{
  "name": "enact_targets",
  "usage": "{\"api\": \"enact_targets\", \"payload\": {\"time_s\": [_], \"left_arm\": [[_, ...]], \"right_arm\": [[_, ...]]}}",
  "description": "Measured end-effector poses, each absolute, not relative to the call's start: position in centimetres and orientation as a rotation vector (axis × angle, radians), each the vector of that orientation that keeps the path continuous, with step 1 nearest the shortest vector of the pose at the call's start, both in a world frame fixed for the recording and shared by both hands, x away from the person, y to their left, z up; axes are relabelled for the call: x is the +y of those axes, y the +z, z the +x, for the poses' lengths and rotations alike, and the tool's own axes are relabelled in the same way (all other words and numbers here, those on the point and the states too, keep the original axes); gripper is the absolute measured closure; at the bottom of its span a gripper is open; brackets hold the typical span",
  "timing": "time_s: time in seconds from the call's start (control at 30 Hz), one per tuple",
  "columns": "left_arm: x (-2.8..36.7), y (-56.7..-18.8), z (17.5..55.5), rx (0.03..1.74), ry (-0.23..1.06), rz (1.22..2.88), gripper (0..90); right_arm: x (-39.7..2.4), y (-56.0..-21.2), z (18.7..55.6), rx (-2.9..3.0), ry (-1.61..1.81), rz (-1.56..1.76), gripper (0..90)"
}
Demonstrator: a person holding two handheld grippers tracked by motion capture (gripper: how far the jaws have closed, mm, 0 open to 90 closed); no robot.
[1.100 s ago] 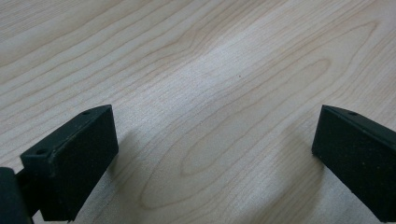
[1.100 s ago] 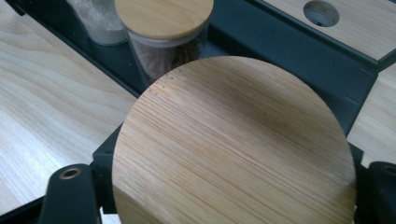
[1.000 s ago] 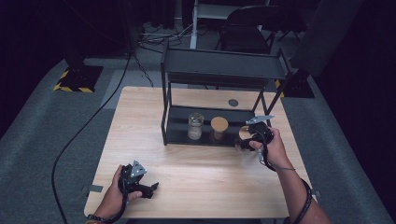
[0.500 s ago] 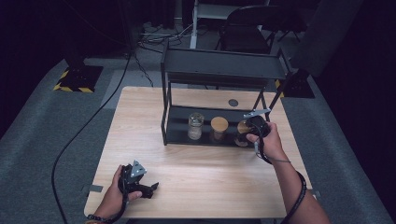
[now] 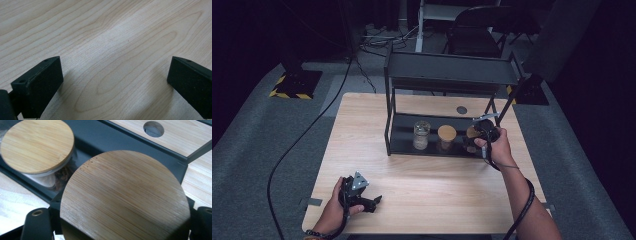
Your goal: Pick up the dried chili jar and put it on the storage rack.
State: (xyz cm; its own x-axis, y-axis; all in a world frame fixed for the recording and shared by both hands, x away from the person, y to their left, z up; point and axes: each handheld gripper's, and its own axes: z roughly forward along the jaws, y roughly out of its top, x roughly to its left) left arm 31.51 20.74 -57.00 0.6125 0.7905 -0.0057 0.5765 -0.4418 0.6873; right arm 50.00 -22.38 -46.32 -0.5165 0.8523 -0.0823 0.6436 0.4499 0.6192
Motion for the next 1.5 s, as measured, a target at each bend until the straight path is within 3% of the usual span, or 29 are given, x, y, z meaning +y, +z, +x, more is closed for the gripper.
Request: {"api": "enact_targets", "payload": {"time_s": [1.5], "left_arm": [[20.7,-57.0,31.5,1.070,0.419,2.177,0.0]], "right_arm": [[-21.8,-49.0,52.1,2.330,0.706,1.365,24.3]]}}
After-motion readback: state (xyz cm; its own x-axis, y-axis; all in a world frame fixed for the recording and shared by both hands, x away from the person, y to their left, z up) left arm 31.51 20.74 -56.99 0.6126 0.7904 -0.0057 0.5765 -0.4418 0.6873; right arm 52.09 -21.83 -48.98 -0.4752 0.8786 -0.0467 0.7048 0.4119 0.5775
